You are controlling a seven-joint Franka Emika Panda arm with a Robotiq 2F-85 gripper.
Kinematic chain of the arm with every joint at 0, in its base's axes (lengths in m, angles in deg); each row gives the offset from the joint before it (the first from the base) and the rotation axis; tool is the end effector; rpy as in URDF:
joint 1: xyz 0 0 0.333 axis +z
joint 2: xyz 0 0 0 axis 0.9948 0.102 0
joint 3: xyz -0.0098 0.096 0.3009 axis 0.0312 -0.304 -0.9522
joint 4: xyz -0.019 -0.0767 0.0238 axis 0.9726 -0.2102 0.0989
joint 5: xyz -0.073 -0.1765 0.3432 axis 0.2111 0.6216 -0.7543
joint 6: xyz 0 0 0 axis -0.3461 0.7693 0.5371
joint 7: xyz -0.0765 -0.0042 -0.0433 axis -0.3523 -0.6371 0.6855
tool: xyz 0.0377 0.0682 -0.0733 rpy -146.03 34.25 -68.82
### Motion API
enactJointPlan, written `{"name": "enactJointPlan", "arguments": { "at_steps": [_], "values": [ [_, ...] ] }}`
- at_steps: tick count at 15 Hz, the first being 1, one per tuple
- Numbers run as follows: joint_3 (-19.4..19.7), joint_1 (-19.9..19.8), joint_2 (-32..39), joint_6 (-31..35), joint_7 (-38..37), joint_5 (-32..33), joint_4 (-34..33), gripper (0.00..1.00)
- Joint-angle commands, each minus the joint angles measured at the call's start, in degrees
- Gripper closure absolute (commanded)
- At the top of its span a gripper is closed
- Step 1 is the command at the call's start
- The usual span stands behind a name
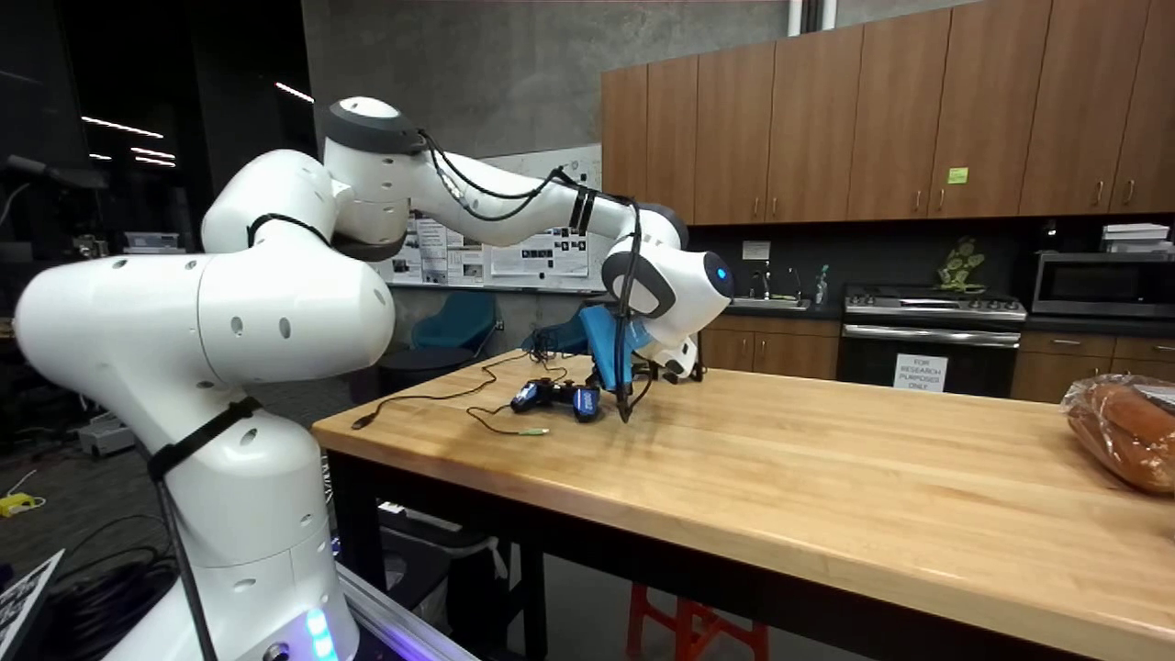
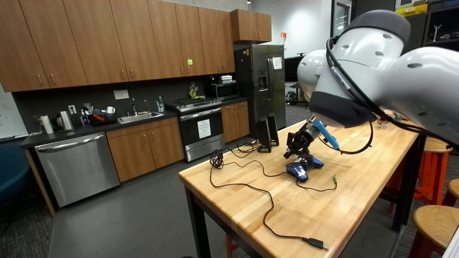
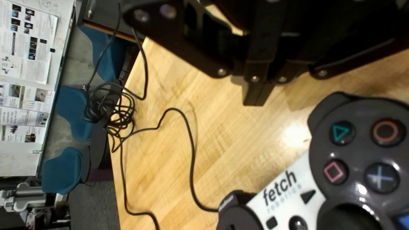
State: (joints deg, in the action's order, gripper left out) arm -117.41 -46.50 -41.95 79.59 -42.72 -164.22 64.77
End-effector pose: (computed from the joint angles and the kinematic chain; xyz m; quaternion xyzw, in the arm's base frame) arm 0.5282 -0.1206 0.2474 -0.8776 0.1777 -0.0410 0.4434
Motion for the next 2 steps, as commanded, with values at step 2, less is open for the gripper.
{"name": "enactJointPlan", "arguments": {
  "at_steps": [2],
  "values": [
    [0.2, -2.6, 0.9, -4.8, -0.3, 3.9, -2.4, 0.68]
  ]
}}
